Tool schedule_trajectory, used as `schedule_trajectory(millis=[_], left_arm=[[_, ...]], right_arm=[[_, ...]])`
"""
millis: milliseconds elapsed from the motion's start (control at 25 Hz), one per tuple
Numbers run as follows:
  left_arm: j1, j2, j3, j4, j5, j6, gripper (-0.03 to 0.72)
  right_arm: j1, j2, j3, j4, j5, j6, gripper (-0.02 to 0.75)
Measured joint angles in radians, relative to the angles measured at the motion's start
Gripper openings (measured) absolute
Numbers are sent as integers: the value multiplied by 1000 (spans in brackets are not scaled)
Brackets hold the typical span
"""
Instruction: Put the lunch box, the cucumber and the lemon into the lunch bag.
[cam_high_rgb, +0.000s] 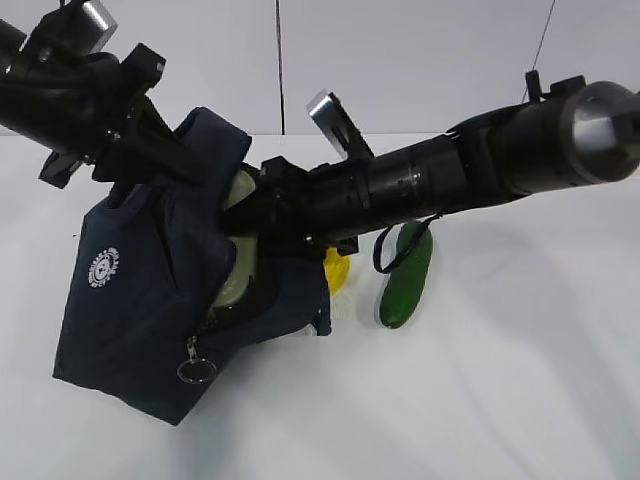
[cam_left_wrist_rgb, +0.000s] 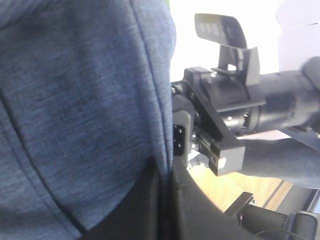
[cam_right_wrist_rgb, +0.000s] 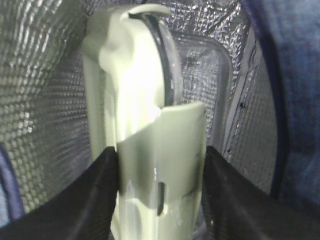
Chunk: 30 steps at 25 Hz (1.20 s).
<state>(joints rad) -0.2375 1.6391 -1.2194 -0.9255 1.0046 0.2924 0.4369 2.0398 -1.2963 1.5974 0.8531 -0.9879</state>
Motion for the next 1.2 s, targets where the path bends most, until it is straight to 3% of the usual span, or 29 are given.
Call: schedule_trajectory(millis=[480,1200], left_arm=[[0,0,0,-7,6,2,0],[0,3,0,43,10,3,0]], right_arm=[[16,56,-10,104,53,-61,372],[14,60,-19,102,151,-78,425]])
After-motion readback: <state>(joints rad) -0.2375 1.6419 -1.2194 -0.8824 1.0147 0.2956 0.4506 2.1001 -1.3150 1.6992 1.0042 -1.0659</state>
